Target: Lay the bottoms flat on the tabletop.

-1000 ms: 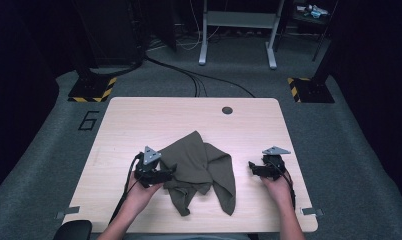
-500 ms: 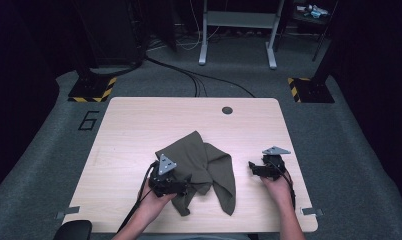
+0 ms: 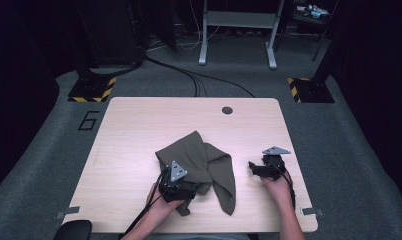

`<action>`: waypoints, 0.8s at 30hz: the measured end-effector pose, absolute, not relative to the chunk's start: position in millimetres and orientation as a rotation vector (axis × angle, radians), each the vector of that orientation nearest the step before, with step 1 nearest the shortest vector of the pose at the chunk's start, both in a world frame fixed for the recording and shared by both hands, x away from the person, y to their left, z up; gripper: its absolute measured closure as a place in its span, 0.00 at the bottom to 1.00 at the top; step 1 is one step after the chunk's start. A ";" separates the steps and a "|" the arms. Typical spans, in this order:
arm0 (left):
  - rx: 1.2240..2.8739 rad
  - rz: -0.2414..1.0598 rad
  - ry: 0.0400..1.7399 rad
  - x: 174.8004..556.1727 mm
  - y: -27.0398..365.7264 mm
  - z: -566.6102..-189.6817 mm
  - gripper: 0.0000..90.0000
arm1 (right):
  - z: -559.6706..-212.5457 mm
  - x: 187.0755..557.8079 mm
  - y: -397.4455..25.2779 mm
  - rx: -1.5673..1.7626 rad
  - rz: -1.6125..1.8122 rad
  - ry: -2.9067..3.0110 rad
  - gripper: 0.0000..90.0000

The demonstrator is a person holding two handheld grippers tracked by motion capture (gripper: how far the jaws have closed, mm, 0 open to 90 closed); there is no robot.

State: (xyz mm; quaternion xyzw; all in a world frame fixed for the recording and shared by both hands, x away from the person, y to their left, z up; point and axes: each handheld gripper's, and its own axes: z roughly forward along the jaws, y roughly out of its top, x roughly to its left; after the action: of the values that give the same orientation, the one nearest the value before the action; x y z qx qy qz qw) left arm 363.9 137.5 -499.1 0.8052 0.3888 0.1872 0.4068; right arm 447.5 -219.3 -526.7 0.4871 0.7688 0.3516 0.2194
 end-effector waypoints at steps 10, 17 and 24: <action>2.030 0.447 1.000 374.3 147.2 -507.7 0.59 | -526.8 447.9 -219.4 1.340 0.970 2.128 0.29; 2.071 0.430 1.001 377.6 147.5 -512.5 0.77 | -526.8 448.1 -219.3 1.341 0.970 2.127 0.29; 2.129 0.437 0.974 380.9 147.6 -516.9 0.98 | -526.8 448.1 -219.4 1.340 0.969 2.127 0.29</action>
State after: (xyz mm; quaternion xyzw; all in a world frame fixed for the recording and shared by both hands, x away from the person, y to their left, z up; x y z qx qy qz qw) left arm 380.9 147.6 -516.9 0.8303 0.3797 0.1702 0.3708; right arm 448.1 -219.4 -526.8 0.4850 0.7697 0.3508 0.2217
